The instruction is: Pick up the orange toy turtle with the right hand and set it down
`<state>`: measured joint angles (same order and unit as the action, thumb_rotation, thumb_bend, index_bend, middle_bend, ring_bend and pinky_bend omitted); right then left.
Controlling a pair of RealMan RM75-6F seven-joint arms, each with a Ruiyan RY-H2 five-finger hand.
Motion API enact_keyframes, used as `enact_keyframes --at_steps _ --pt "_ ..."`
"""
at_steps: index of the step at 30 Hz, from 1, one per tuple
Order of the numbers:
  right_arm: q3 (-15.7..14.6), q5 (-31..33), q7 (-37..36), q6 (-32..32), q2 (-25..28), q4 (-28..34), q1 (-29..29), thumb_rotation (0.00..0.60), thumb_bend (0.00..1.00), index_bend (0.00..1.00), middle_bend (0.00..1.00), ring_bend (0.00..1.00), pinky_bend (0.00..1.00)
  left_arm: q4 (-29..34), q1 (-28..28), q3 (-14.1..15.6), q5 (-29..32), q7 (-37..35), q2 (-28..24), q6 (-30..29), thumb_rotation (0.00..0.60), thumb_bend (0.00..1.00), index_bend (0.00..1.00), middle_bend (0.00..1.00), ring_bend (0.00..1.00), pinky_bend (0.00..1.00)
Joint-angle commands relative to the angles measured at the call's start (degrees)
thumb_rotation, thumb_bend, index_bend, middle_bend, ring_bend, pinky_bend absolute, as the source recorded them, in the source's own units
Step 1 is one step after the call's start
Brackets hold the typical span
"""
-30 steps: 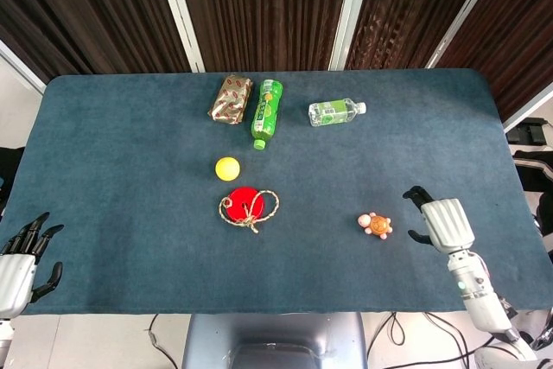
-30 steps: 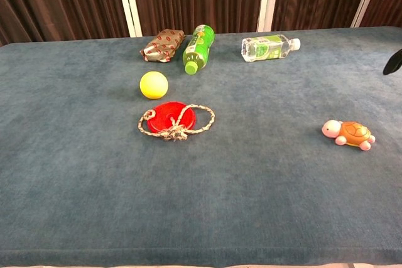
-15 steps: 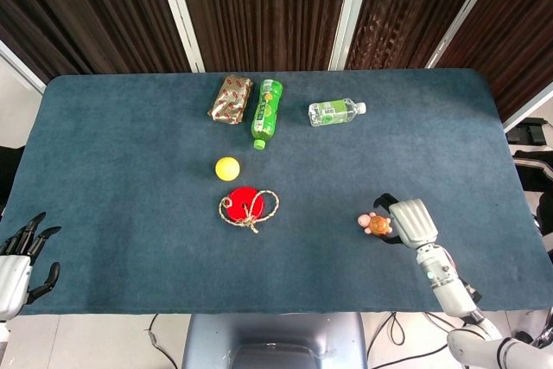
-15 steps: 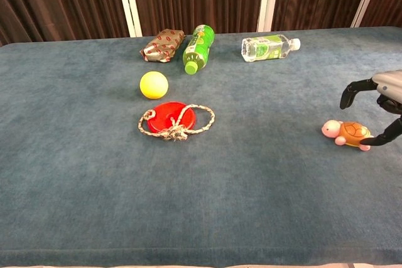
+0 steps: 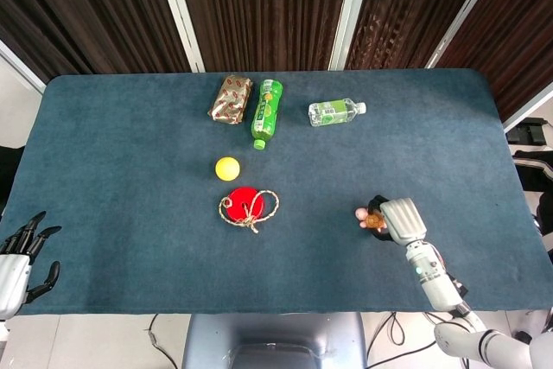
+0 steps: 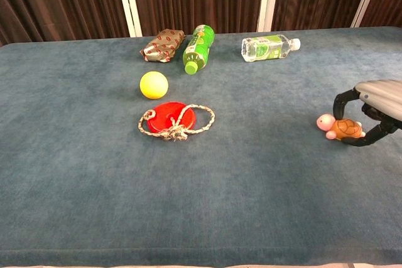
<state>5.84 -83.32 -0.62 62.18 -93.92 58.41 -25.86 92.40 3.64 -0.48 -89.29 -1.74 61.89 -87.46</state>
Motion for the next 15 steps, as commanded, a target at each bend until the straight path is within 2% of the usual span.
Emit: enact_keyframes --at_steps 1,7,11,15 --pt "-0.07 -0.08 -0.97 0.8 -0.77 -1.31 0.0 0.6 0.17 0.77 0.62 1.0 1.0 -0.08 -0.05 -0.08 -0.02 -0.24 -0.03 -0.15 0.6 0.46 0.21 0.03 0.12 0.25" --pt "-0.26 -0.78 -2.25 2.75 -1.35 -3.16 0.15 0.6 0.2 0.98 0.78 1.0 1.0 -0.13 0.01 -0.05 0.04 -0.35 -0.08 0.12 0.6 0.46 0.21 0.03 0.12 0.25" --pt "-0.83 -2.15 -4.35 4.69 -0.97 -3.67 0.35 0.6 0.28 1.0 0.86 1.0 1.0 -0.11 0.05 -0.13 0.14 -0.35 -0.06 0.2 0.6 0.46 0.21 0.03 0.12 0.25" --pt "-1.08 -3.35 -5.78 6.97 -0.71 -4.3 0.55 0.6 0.36 1.0 0.87 1.0 1.0 -0.1 0.06 -0.11 0.22 -0.29 -0.08 0.36 0.6 0.46 0.21 0.03 0.12 0.25"
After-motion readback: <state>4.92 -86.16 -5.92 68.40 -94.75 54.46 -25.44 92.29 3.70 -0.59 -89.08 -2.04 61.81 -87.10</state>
